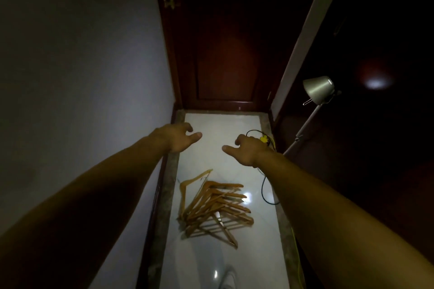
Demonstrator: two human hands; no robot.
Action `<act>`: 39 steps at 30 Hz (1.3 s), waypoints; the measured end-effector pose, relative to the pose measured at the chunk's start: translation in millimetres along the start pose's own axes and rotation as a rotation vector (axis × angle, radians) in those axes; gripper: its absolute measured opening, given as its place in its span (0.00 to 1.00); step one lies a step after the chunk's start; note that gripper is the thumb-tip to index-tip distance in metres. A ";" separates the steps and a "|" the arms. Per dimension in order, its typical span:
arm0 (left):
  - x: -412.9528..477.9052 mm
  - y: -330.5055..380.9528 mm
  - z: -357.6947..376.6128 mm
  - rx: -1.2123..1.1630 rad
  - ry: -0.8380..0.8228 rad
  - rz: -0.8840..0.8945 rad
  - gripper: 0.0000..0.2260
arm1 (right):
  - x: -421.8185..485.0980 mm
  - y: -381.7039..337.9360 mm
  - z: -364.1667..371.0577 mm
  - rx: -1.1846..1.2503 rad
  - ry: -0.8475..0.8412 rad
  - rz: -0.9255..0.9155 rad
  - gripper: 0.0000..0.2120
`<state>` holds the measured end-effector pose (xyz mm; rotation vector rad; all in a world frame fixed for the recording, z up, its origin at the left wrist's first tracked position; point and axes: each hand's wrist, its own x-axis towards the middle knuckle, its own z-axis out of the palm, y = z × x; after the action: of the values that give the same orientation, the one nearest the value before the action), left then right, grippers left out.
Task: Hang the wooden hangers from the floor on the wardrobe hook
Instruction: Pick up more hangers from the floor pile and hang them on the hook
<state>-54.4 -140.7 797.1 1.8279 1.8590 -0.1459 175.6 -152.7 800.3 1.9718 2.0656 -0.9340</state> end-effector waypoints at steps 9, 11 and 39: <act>18.8 -2.2 50.0 -0.103 -0.072 -0.085 0.31 | 45.4 22.7 24.5 -0.079 -0.098 -0.058 0.35; 27.7 -2.4 53.7 -0.141 -0.098 -0.082 0.33 | 54.2 25.5 29.4 -0.076 -0.111 -0.068 0.34; 168.1 -146.3 180.2 -0.235 -0.411 -0.199 0.22 | 220.6 -0.4 177.9 0.101 -0.315 0.147 0.22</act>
<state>-134.1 -78.5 529.0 1.3356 1.6788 -0.3324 90.3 -55.6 548.1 1.8499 1.7120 -1.2457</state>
